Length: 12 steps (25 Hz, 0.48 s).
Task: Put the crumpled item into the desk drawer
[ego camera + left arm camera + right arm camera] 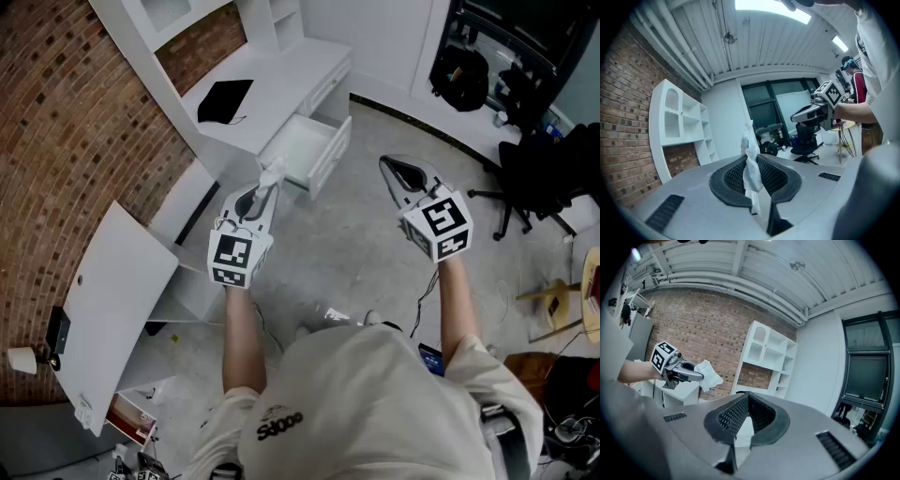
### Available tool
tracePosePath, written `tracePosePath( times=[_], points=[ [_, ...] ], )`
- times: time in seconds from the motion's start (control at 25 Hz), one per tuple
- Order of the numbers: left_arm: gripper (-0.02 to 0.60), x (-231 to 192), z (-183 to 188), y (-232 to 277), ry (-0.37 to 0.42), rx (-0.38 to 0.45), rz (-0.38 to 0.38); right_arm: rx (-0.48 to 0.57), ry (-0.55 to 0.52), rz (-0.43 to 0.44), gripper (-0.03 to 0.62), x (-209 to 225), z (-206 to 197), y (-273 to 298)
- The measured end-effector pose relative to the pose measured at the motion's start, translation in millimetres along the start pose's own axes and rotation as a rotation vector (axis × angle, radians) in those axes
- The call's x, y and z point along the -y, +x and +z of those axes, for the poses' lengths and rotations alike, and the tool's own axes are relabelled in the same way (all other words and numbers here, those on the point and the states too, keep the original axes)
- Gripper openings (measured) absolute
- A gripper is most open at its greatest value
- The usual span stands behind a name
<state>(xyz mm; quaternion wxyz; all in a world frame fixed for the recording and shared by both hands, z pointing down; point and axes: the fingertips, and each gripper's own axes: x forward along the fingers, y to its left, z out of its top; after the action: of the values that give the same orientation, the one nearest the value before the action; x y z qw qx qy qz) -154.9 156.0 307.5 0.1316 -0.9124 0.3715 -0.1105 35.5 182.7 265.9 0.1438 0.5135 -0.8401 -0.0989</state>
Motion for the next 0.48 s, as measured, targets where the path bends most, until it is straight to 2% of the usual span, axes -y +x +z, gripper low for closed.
tracePosePath(
  times=[0.48],
  points=[
    [0.051, -15.4, -6.5, 2.0, 0.015, 0.003, -0.013, 0.002, 0.01, -0.008, 0.005, -8.4, 2.7, 14.5]
  ],
)
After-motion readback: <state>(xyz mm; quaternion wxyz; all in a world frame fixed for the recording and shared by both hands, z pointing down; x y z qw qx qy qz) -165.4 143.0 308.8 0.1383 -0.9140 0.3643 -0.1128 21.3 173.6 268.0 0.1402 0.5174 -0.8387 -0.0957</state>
